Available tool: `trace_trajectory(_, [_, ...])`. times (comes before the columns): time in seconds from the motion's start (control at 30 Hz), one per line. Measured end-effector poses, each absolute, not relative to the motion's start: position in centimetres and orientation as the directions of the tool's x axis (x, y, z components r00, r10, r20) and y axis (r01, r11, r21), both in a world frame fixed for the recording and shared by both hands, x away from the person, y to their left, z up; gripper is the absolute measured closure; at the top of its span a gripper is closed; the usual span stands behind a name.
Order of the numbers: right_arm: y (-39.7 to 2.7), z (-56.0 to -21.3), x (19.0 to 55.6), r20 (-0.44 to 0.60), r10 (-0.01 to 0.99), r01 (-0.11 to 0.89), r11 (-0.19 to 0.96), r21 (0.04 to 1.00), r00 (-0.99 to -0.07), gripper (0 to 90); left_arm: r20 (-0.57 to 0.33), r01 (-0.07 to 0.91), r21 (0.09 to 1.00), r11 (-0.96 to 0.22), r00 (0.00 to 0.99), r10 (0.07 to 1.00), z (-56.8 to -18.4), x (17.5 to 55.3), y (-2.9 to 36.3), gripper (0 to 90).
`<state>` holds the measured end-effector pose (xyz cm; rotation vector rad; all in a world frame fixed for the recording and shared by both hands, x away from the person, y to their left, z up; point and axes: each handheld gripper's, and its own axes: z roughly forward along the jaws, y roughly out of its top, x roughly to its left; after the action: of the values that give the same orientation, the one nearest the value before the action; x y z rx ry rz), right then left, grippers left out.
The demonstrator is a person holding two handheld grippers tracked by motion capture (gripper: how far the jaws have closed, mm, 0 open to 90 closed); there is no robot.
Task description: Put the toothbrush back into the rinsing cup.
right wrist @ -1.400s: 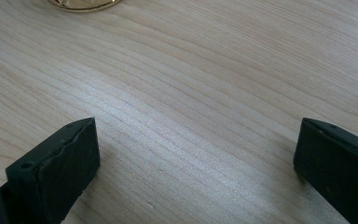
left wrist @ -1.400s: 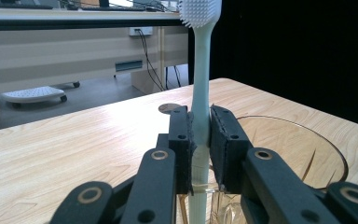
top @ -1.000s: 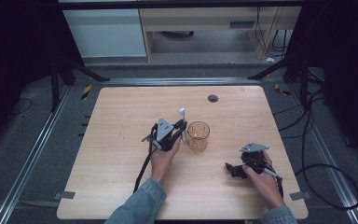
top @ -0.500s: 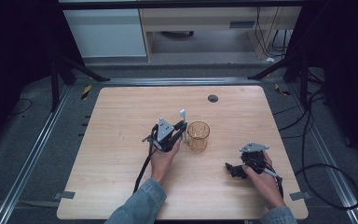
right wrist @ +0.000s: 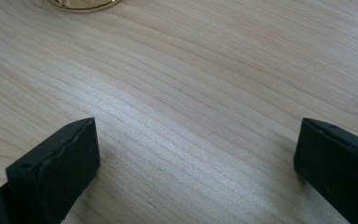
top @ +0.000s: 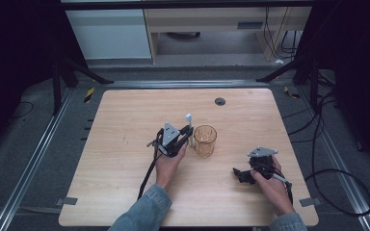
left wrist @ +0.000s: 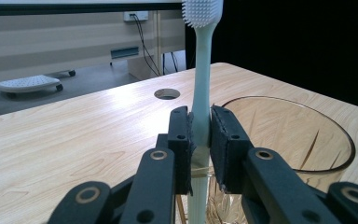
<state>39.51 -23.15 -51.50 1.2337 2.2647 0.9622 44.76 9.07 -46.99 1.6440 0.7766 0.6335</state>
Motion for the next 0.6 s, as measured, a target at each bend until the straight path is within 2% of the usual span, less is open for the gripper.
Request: trace_trajectory(0.6, [-23.15, -51.5, 39.5, -0.01, 0.843, 0.578, 0.378, 0.724, -0.538, 0.6, -0.002, 0.172, 0.975, -0.141, 0.641, 0.767, -46.7, 44.72, 9.26, 73.9])
